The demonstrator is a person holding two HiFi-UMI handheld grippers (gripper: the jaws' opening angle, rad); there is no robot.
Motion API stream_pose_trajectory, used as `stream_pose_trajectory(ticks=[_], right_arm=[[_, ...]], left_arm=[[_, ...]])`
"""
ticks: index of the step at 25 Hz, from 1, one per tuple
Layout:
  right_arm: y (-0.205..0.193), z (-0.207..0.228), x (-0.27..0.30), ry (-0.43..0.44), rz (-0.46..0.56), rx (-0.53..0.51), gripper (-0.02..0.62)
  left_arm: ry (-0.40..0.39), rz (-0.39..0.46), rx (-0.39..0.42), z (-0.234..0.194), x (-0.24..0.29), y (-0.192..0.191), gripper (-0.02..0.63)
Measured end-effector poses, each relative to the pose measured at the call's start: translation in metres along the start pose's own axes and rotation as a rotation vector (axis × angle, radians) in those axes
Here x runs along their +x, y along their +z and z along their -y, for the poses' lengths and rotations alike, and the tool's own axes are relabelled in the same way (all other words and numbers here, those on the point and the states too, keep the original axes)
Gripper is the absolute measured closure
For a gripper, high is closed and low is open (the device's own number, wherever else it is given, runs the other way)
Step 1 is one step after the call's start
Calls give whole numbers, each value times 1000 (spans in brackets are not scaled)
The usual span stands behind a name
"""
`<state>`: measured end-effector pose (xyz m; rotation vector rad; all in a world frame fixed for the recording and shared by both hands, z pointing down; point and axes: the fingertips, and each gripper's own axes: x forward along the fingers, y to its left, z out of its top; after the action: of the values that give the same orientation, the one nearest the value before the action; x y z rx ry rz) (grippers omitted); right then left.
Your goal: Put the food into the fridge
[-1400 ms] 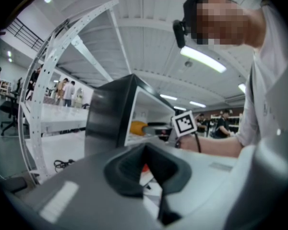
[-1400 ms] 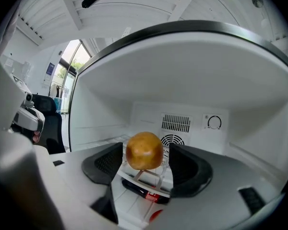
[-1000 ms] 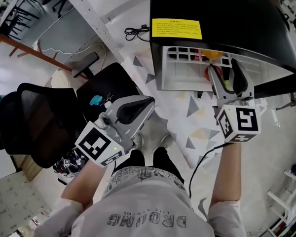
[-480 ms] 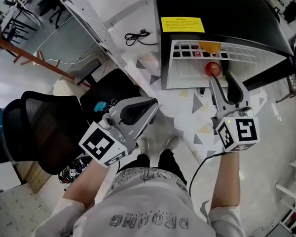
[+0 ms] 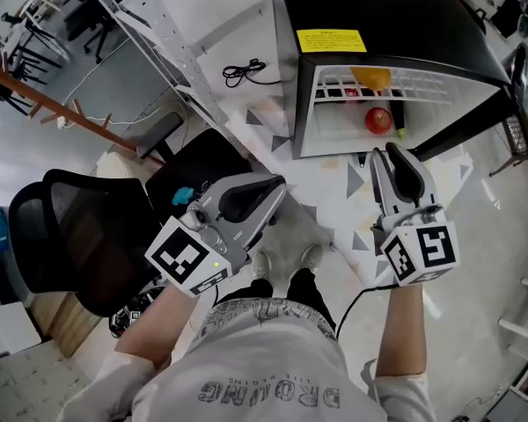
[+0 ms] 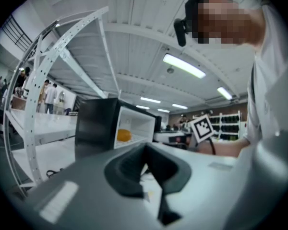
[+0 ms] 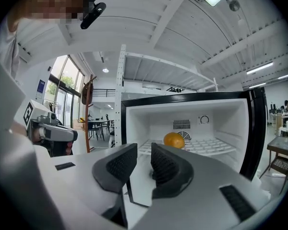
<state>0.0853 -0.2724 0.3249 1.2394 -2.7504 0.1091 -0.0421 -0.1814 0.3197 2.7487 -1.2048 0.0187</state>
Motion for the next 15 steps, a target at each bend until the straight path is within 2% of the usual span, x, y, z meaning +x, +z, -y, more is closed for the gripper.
stream_pose_trajectory(ticks=[15], right_arm=[[3,-36,-34,-28,29,42,572]], left_arm=[[-58,29,19,12,-13,8,600]])
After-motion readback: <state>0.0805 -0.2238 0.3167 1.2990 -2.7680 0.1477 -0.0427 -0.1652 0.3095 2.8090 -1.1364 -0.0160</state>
